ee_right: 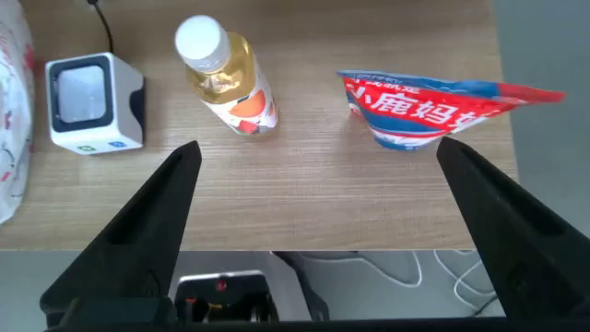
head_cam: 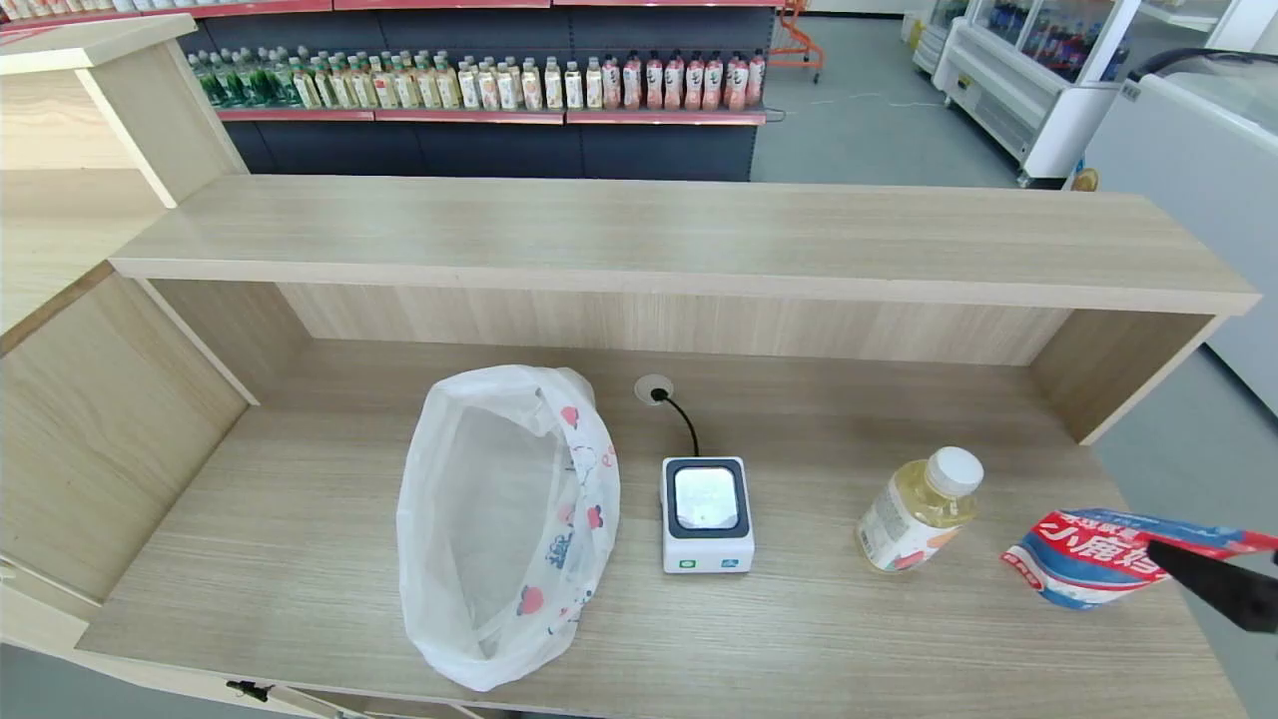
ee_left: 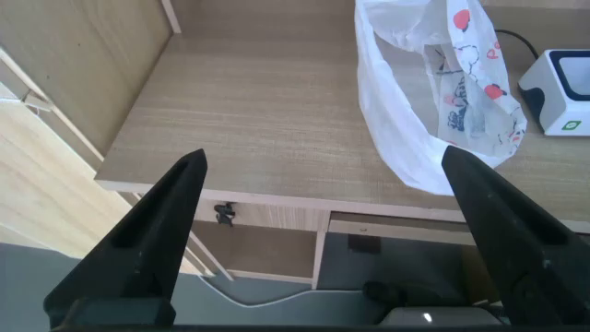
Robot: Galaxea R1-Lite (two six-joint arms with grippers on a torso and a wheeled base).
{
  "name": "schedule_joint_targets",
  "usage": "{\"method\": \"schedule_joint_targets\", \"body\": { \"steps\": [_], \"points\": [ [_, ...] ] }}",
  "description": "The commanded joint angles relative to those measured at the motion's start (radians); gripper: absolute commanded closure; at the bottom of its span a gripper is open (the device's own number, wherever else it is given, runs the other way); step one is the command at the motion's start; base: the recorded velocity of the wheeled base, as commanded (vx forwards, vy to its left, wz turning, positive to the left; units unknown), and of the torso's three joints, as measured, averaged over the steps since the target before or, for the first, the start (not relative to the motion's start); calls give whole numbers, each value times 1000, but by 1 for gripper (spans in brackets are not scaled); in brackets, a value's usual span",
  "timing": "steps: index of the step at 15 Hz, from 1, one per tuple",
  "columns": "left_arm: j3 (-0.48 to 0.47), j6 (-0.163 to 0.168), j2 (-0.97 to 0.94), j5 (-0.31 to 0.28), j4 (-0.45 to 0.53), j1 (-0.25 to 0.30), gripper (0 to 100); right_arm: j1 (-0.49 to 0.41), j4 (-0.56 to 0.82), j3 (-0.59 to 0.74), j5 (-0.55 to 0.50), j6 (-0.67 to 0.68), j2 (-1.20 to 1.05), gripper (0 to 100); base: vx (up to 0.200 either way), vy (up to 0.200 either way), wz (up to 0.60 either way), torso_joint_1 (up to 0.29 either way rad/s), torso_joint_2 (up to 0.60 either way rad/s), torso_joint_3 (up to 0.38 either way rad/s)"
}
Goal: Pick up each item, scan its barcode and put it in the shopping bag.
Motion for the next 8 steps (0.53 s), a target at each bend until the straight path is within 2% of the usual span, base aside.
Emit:
{"method": "schedule_joint_targets", "body": {
  "steps": [1,2,6,8],
  "points": [
    [0,0,0,1,0,0,0,94,-229,-28,-15,2,530,0,0,0,0,0,0,0],
    [0,0,0,1,0,0,0,140,-300,-24,-15,-24,636,0,0,0,0,0,0,0],
    [0,0,0,1,0,0,0,187,-312,-44,-15,-17,756,0,0,0,0,0,0,0],
    [0,0,0,-1,0,0,0,226,-373,-44,-15,-7,811,0,0,0,0,0,0,0]
  ]
}}
